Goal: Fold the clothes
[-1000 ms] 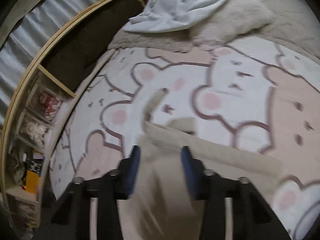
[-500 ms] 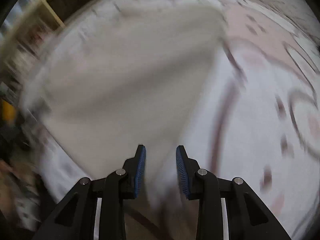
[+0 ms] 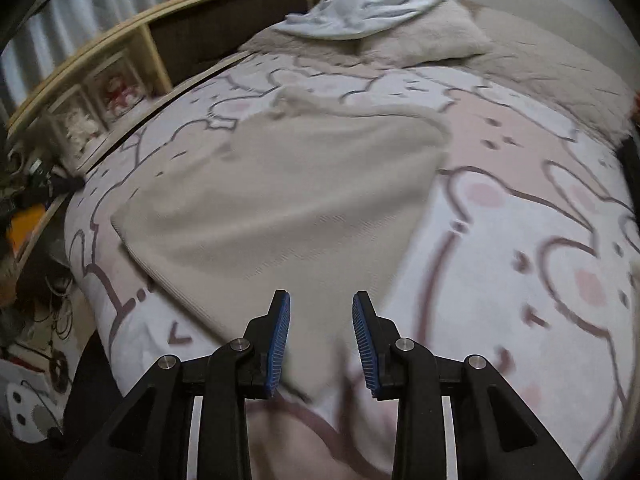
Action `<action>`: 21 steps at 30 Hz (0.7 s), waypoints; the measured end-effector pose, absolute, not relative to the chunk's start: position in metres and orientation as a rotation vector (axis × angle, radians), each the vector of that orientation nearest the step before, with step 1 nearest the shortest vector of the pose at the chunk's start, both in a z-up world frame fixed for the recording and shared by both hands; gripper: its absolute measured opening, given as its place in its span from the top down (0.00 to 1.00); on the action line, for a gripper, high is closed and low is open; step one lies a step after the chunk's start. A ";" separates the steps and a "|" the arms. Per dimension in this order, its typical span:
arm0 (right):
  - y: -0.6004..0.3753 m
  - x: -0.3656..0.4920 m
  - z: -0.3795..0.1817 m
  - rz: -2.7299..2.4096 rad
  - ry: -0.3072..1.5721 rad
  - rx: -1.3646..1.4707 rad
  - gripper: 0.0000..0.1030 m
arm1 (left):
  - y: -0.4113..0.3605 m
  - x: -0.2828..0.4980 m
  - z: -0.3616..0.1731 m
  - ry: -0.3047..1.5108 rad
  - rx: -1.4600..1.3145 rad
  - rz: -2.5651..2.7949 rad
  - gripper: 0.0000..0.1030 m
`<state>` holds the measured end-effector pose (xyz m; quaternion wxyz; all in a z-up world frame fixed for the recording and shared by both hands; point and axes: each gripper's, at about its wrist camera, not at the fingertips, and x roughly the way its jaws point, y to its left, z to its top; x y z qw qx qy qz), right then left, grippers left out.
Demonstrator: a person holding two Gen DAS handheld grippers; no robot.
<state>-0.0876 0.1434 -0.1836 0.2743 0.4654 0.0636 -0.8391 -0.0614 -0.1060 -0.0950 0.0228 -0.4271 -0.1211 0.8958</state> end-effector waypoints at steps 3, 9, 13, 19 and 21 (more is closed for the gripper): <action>0.122 -0.090 -0.222 -2.191 0.259 1.374 0.68 | -0.078 -0.118 -0.104 -0.392 -1.370 2.623 0.51; 0.129 -0.082 -0.233 -2.263 0.183 1.337 0.68 | -0.012 -0.219 -0.155 -0.314 -1.466 2.491 0.51; 0.130 -0.082 -0.236 -2.272 0.119 1.348 0.68 | -0.002 -0.261 -0.194 -0.144 -1.586 2.581 0.51; 0.132 -0.076 -0.236 -2.309 0.091 1.326 0.67 | -0.052 -0.301 -0.208 -0.032 -1.620 2.762 0.53; 0.132 -0.074 -0.236 -2.319 0.086 1.322 0.67 | -0.057 -0.311 -0.207 0.072 -1.614 2.810 0.53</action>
